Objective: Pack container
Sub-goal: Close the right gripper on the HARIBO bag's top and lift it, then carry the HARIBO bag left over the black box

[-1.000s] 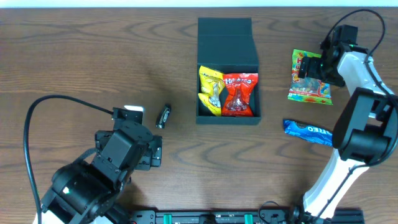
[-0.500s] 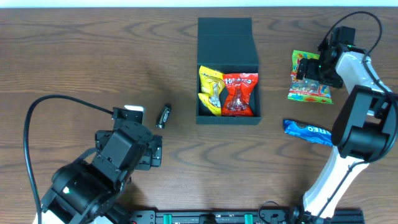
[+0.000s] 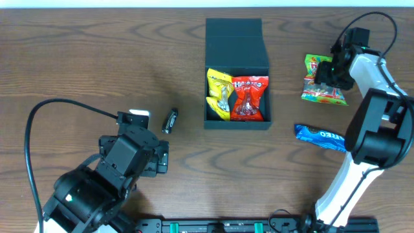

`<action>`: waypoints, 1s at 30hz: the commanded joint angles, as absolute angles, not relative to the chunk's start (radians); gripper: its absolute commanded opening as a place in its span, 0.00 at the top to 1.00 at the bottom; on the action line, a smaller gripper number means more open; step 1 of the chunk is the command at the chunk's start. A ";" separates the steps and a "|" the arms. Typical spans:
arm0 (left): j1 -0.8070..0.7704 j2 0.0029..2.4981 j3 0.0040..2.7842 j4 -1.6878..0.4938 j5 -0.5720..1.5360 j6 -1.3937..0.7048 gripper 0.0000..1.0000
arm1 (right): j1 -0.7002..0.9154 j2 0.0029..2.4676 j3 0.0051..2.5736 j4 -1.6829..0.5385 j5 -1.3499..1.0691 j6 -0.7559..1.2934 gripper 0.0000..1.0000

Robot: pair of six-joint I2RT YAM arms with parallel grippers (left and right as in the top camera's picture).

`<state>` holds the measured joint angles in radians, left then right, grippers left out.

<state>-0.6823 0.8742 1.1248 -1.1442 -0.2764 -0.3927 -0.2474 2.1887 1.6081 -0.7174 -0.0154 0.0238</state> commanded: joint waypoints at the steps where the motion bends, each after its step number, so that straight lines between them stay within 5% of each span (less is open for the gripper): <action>1: -0.681 0.870 1.128 -1.143 -0.292 -0.400 0.05 | -0.247 2.230 1.606 -0.725 -0.031 0.022 0.55; 12: -0.681 0.870 1.128 -1.144 -0.296 -0.399 0.05 | -0.247 2.230 1.606 -0.724 -0.031 0.076 0.98; 30: -0.681 0.957 1.126 -1.147 -0.276 -0.397 0.05 | -0.226 1.848 1.610 -0.879 -0.174 0.142 0.99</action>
<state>-0.6823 0.9569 1.1248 -1.1446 -0.2745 -0.3927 -0.2440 1.9617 1.6020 -0.8650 -0.1143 0.1265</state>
